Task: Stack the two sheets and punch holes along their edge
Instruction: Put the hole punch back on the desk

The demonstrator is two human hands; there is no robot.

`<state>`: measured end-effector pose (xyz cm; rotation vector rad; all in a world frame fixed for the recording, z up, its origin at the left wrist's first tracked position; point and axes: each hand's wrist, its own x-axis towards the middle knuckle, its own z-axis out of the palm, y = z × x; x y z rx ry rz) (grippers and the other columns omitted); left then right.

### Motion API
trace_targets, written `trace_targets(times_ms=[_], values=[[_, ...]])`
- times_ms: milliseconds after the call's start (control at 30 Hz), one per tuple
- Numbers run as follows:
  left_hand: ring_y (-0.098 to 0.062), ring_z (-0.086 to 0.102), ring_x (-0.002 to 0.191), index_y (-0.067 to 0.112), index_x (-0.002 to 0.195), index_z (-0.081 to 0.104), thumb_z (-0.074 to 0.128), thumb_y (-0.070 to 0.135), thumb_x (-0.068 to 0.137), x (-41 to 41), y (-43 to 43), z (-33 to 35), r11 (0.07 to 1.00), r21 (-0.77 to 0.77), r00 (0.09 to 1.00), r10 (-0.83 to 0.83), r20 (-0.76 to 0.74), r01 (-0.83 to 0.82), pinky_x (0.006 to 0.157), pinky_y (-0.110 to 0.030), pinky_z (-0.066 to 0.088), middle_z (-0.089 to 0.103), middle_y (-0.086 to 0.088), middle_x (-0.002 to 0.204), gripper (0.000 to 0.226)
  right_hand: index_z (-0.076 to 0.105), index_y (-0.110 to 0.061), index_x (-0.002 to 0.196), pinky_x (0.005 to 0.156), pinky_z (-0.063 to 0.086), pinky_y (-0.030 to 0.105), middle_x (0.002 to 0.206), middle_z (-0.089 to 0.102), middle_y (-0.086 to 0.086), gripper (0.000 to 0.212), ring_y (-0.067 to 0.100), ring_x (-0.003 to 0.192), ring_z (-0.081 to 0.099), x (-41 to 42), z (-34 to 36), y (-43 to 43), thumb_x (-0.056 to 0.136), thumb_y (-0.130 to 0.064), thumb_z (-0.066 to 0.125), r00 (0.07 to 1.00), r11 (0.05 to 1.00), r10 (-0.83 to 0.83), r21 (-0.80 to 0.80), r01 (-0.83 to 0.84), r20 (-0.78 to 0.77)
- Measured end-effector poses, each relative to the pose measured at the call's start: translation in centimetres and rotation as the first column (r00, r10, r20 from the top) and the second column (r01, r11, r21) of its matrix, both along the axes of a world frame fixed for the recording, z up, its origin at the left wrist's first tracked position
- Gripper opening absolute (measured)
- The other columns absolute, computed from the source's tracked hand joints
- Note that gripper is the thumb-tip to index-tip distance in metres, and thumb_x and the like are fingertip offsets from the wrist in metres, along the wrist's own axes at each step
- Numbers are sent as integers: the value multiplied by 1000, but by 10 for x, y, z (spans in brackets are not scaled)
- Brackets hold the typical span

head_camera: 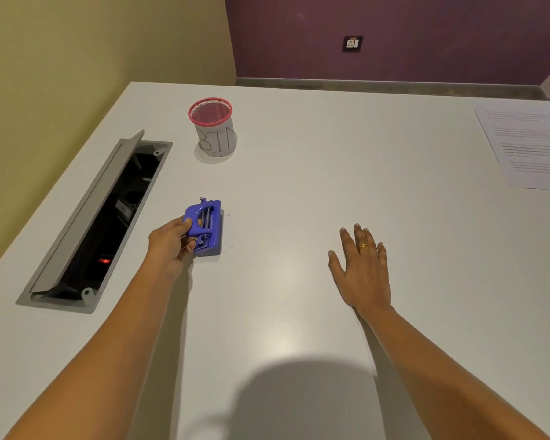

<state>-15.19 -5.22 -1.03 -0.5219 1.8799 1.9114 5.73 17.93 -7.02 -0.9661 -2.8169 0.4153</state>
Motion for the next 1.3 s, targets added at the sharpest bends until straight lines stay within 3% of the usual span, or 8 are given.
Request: trace_targets(times_ms=[233, 400, 500, 700, 967, 1100, 1200, 1300], values=[[-10, 54, 58, 8, 116, 58, 57, 12, 89, -15, -18, 3, 991, -135, 996, -2, -92, -10, 38, -11, 44, 62, -4, 77, 27, 31, -15, 143, 117, 10, 45, 153, 26, 12, 54, 24, 144, 17, 0, 2, -2, 95, -40, 36, 1000, 1000, 5, 5, -5, 9], [-11, 52, 61, 6, 122, 56, 56, 11, 90, -26, -25, 1, 965, -261, 983, -67, -173, 19, 55, -19, 43, 60, -11, 98, 32, 41, -6, 137, 117, 20, 38, 148, 37, 12, 45, 25, 140, 27, -18, 12, -12, 95, -22, 43, 990, 986, 85, -134, -99, -109], [-11, 52, 62, 5, 123, 56, 55, 10, 90, -29, -25, -2, 953, -301, 975, -95, -199, 32, 56, -18, 43, 59, -10, 99, 33, 40, -10, 138, 115, 20, 27, 151, 31, 6, 44, 18, 141, 24, -47, 19, -32, 97, -24, 41, 963, 932, 237, -249, -263, -128], [-13, 56, 67, 4, 122, 56, 56, 10, 90, -33, -27, -8, 945, -325, 967, -118, -228, 39, 58, -18, 45, 61, -11, 101, 33, 38, -14, 139, 113, 23, 28, 155, 21, 3, 41, 15, 142, 22, -104, 30, -73, 99, -23, 36, 908, 800, 402, -439, -410, -115], [-23, 60, 93, 8, 126, 54, 58, 14, 88, -30, -28, -2, 871, -491, 954, -147, -262, -1, 81, -33, 50, 60, -14, 122, 39, 24, -10, 145, 113, 14, 24, 157, 13, 1, 47, 17, 144, 15, -147, 33, -91, 98, -12, 32, 912, 762, 404, -522, -382, -78], [-21, 47, 117, 7, 121, 55, 55, 7, 86, 1, -19, -3, 724, -680, 732, -400, -551, -116, 95, -25, 42, 55, -10, 126, 35, 23, -7, 145, 116, 15, 35, 157, 13, 8, 48, 23, 145, 12, -161, 35, -97, 98, -11, 32, 873, 771, 488, -467, -434, -7], [3, 37, 123, 5, 128, 49, 50, 8, 91, 30, -8, -19, 694, -717, 552, -623, -554, 64, 99, -4, 28, 48, 0, 133, 38, 20, -9, 146, 117, 9, 27, 157, 13, 4, 46, 15, 146, 8, -158, 33, -98, 101, -13, 26, 844, 747, 536, -462, -478, -9], [-15, 23, 142, 11, 138, 39, 40, 17, 96, 42, -6, -42, 519, -836, 503, -778, -376, 178, 111, -29, 26, 34, -4, 150, 42, 18, -9, 146, 116, 7, 24, 157, 13, 6, 45, 15, 145, 8, -145, 29, -99, 102, -13, 24, 811, 754, 584, -391, -528, 31]])
